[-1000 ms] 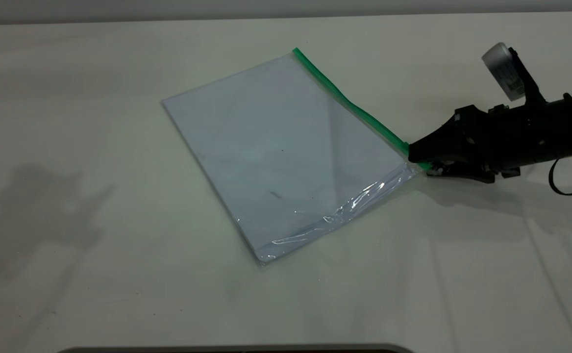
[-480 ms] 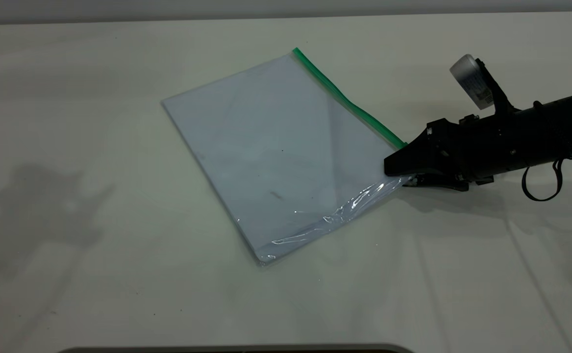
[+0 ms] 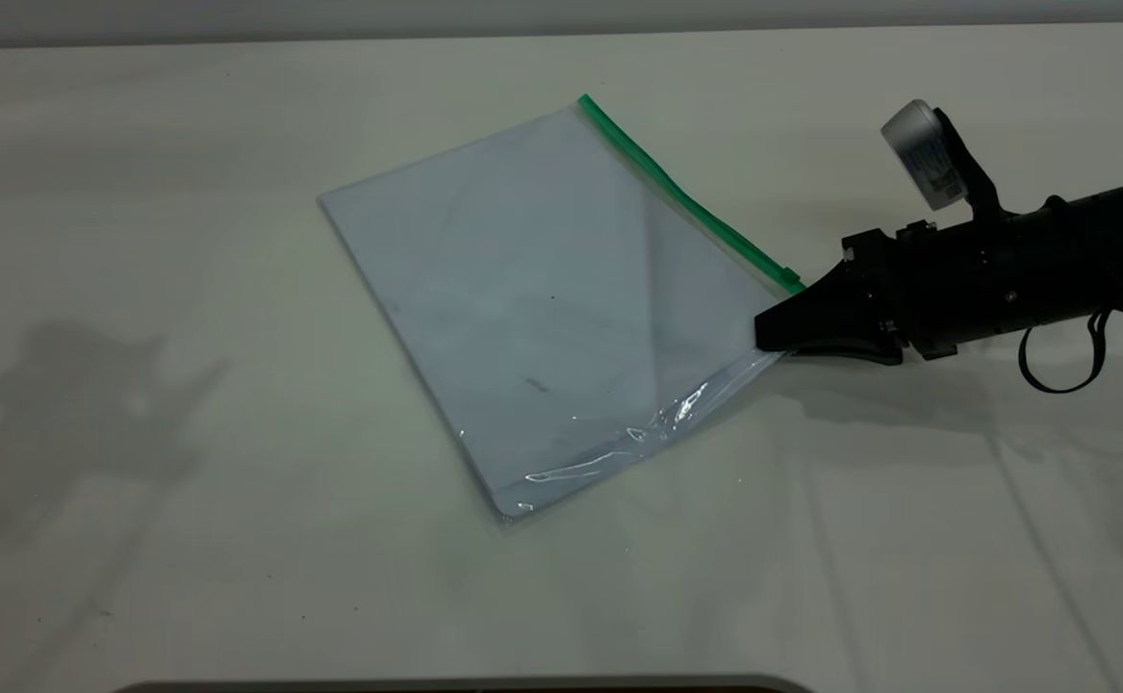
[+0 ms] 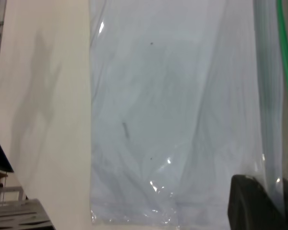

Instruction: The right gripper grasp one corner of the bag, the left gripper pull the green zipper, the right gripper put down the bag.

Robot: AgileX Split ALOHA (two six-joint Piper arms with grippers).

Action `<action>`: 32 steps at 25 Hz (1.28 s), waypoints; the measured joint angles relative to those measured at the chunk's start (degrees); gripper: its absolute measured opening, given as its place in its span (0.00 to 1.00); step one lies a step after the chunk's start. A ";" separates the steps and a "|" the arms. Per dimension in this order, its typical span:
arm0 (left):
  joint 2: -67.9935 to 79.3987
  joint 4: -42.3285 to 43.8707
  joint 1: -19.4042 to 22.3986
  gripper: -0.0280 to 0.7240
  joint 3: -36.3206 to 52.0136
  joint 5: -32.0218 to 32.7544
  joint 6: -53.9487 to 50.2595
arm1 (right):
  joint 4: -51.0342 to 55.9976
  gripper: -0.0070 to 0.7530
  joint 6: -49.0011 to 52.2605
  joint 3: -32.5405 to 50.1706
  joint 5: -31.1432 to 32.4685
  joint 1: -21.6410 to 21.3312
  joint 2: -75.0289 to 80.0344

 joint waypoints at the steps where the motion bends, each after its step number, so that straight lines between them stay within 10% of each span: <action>1: 0.18 -0.50 0.00 0.77 0.00 0.00 0.33 | -0.80 0.05 0.00 0.00 -0.06 0.00 -0.65; 11: 8.77 -5.91 -5.60 0.77 -3.49 -2.64 8.46 | -16.36 0.05 2.90 -4.68 -9.74 2.66 -15.86; 20: 27.39 -6.55 -14.29 0.77 -19.01 -3.31 14.19 | -34.29 0.05 13.52 -15.29 -11.13 12.64 -17.84; 32: 49.50 -5.93 -22.26 0.77 -42.81 4.53 20.66 | -39.32 0.05 15.21 -20.04 -11.33 12.84 -17.84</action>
